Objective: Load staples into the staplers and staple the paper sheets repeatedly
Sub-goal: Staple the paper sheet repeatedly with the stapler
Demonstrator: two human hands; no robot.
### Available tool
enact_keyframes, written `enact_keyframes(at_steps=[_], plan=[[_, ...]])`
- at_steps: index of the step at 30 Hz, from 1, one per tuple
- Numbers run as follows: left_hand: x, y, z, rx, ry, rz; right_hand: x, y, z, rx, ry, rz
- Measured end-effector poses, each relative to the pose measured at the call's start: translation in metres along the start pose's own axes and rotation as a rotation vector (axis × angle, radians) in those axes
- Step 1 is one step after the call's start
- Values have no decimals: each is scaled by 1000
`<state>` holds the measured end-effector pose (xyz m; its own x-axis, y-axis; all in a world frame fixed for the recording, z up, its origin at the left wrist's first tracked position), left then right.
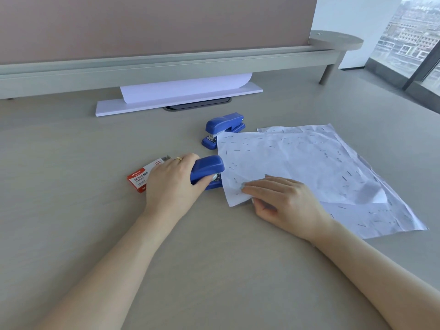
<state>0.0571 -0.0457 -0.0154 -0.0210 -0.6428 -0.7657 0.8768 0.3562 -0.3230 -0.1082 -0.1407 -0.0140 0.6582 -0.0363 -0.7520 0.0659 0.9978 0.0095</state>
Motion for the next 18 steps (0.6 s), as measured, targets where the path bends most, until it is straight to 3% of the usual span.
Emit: enact_keyframes(at_steps=[3, 8, 18], plan=[[-5, -2, 1, -74, 27, -81, 4, 1, 0, -27, 31, 16], [-1, 8, 15, -405, 152, -279, 5, 2, 0, -33, 55, 33], [21, 2, 57, -417, 249, -236, 6, 2, 1, -34, 61, 70]])
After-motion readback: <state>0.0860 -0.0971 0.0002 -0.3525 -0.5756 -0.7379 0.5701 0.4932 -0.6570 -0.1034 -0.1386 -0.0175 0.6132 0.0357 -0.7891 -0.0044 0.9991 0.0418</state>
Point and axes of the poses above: each hand's wrist, its own z-axis towards the middle knuckle, its own x-axis out of the palm, y = z × x, the point moved 6 cm from there along z, towards the middle knuckle, and after that the axes turned 5 degrees about -z, right-handed, at the moved point
